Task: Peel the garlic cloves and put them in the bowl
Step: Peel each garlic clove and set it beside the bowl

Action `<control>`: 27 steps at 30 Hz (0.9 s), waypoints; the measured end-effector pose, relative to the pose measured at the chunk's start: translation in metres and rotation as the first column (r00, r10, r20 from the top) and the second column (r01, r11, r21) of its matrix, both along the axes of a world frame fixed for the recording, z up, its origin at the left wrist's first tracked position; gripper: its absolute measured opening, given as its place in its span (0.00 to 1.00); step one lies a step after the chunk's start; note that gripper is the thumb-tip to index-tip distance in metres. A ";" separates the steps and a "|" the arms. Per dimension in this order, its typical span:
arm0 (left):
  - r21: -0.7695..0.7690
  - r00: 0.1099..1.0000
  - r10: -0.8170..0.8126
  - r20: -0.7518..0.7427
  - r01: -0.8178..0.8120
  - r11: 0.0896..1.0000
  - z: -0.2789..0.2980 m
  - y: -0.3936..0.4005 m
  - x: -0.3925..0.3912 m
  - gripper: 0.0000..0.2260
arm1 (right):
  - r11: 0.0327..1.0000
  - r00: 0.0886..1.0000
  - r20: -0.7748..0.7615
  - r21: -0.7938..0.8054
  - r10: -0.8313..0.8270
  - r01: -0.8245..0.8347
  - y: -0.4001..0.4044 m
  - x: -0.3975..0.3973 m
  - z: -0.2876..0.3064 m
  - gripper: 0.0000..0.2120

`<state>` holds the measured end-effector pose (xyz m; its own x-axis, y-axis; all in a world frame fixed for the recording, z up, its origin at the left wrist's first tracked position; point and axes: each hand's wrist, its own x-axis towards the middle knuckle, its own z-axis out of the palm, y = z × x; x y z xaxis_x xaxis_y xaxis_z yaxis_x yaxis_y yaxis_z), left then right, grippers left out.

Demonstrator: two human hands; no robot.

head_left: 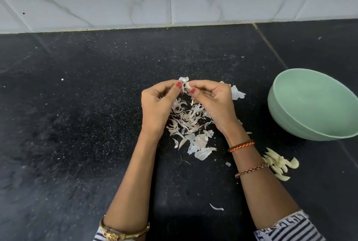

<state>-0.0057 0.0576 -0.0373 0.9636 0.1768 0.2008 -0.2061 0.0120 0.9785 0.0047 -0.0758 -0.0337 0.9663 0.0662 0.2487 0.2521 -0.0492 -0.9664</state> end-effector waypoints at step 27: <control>0.202 0.992 -0.048 0.118 0.024 0.979 -0.002 -0.013 -0.006 0.07 | 0.998 0.998 -0.054 0.051 -0.034 0.037 0.003 -0.008 0.003 0.09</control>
